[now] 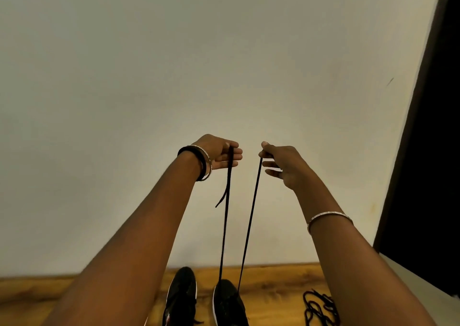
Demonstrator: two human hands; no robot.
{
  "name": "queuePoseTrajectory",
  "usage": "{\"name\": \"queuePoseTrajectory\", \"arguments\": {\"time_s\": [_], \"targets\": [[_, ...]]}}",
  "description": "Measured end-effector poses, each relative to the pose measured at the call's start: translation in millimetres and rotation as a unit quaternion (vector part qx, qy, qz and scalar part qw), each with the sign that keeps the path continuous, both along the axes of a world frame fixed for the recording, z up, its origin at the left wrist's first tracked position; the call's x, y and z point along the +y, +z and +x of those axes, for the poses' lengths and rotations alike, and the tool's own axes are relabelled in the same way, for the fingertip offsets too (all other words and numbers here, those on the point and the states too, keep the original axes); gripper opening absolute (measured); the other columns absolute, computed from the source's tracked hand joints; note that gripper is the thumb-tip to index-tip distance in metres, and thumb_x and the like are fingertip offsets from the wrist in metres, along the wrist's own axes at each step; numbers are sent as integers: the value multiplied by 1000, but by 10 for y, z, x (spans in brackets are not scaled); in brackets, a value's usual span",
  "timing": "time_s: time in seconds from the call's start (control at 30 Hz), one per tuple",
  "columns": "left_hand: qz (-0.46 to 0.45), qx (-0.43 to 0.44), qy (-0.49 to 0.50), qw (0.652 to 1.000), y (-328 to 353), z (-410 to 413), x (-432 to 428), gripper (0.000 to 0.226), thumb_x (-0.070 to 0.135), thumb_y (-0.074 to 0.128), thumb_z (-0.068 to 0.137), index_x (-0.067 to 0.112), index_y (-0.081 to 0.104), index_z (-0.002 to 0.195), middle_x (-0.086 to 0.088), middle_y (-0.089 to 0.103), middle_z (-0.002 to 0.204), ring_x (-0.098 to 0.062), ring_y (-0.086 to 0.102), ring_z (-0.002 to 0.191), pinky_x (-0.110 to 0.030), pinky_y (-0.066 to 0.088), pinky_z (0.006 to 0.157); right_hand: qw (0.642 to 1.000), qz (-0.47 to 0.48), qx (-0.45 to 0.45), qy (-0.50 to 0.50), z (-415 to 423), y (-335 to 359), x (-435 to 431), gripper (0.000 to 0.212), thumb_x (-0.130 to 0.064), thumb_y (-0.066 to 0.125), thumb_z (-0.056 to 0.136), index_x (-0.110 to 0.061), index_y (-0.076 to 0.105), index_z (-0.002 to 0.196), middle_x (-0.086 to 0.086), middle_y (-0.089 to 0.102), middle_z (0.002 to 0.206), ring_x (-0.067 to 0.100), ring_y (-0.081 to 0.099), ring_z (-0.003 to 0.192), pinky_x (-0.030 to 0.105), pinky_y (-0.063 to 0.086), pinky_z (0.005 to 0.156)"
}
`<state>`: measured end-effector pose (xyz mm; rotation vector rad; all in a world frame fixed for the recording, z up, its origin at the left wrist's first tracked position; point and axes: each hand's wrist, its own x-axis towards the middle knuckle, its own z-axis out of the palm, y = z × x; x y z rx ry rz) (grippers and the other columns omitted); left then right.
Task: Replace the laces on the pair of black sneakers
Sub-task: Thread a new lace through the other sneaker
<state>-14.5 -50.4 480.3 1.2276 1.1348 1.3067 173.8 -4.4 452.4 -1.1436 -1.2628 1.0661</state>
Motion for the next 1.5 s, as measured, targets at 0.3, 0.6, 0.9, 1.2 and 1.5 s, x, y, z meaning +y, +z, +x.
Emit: {"name": "queuePoseTrajectory", "arguments": {"time_s": [0.3,0.6,0.9,1.2,1.5], "targets": [[79,78,67,992,52,-101,115,16,5,62,95,-2,68,108,-16,74,100,-18,74,82,-29,61,71,991,28,115,55,-45,159,21,27,-29,61,101,-6,74,101,4,78,104,18,72,96,32,57,78],[108,196,175,959,58,-125,236,20,36,67,92,19,75,84,2,63,85,-25,62,92,-39,57,87,980,63,181,49,-132,280,168,21,-15,58,102,3,69,101,13,75,96,25,67,92,37,59,90],[122,109,126,978,23,28,265,16,35,62,96,25,73,103,-1,74,75,-12,68,63,-30,50,67,974,201,76,75,-182,292,103,15,-6,62,97,-3,75,105,11,75,110,28,70,106,29,58,88],[169,79,128,974,112,139,308,21,33,68,92,14,73,97,-5,75,77,-13,70,62,-30,58,67,961,266,70,28,-206,237,66,18,3,66,93,-6,54,104,10,78,95,26,76,88,32,61,76],[100,85,102,986,-85,192,436,12,16,57,99,7,65,98,-8,67,74,-21,64,59,-37,60,69,973,230,2,15,-169,65,84,14,-13,70,94,-4,66,104,8,77,84,21,75,75,35,59,77]]}}
